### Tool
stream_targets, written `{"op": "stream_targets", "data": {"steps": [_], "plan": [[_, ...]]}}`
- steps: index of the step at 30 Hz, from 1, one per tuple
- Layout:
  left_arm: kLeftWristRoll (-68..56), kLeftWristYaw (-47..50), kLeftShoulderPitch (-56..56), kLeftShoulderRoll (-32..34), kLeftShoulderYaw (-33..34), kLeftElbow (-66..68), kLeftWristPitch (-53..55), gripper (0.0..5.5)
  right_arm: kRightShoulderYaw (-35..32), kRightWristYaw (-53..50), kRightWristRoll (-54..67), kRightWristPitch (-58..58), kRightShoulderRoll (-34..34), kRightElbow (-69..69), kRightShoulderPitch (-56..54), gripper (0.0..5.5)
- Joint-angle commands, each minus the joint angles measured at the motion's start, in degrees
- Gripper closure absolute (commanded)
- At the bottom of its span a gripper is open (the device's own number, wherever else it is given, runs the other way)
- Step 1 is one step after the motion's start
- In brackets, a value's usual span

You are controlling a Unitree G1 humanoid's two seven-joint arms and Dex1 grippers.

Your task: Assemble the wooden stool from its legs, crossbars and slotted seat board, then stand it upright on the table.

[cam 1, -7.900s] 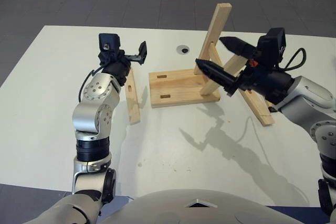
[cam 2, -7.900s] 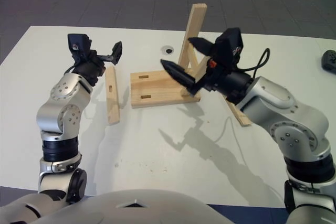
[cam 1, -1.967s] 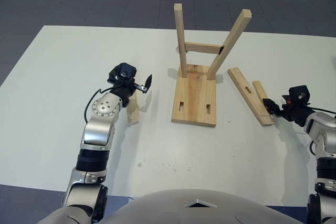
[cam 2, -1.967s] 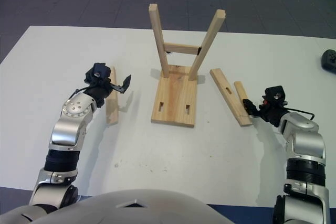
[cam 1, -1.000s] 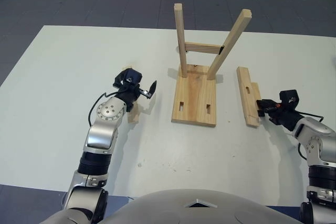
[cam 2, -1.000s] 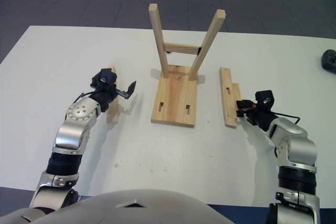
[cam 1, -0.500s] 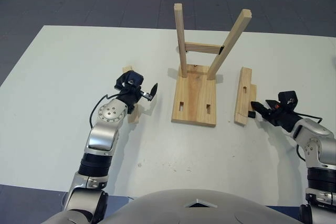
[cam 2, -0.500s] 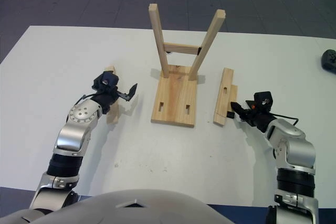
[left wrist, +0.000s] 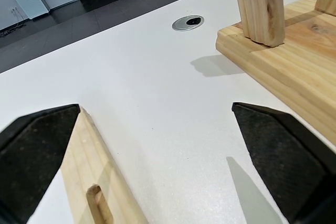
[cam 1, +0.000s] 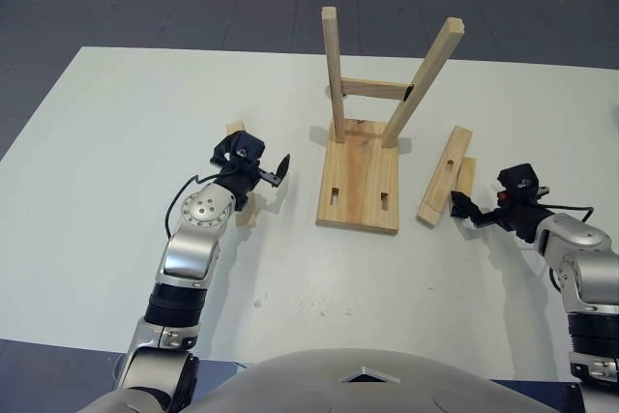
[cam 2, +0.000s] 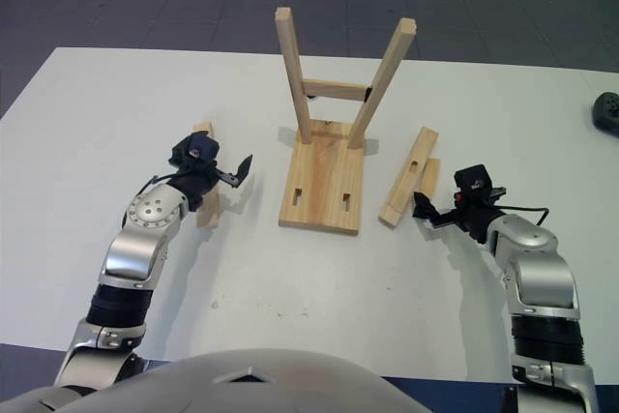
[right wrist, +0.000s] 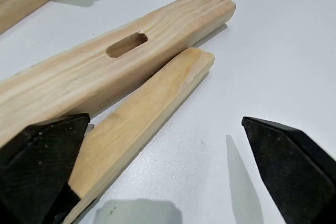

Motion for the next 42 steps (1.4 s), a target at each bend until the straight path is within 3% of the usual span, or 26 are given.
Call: {"op": "stream_targets", "data": {"steps": [1,5,8,13,29,34,36,42], "plan": [[0.43,0.25,0.42,0.26,0.05,0.33,-0.14,0.10,-5.14,-6.05,4.00,13.82,5.57,1.00,-0.75,0.11],[0.57,0.38,0.19,0.04,0.00,0.68,-0.33,0.10,-8.87,-11.05,7.47,24.51,10.27,-1.74,-2.29,0.70],[0.81,0.54,0.20,-0.12,-0.24,0.81,-0.48,0.10,-7.86,-12.69,7.53,27.95,10.64,-5.10,-2.12,1.16],[1.45,1.03,0.27,-0.37,-0.70,1.35,-1.17,0.10,-4.54,-13.16,5.47,26.73,9.42,-7.09,-1.78,1.77],[-2.91,1.92,-2.24,-3.47,3.31,0.01,1.41,0.10,-5.19,-14.66,4.08,24.22,11.34,-5.48,-2.96,4.04],[-7.19,1.91,-5.44,-4.53,6.68,-2.68,5.49,0.10,-4.41,-15.42,1.97,19.14,11.18,-5.21,-3.73,4.18],[-11.65,1.47,-7.84,-5.64,9.55,-5.03,8.93,0.10,-5.52,-15.93,0.64,11.88,11.41,-5.92,-5.22,4.18],[-42.87,3.09,-16.73,-13.14,23.24,-14.50,25.70,0.10,-6.13,-13.86,-0.11,-13.18,12.89,-13.06,-13.04,4.18]]}}
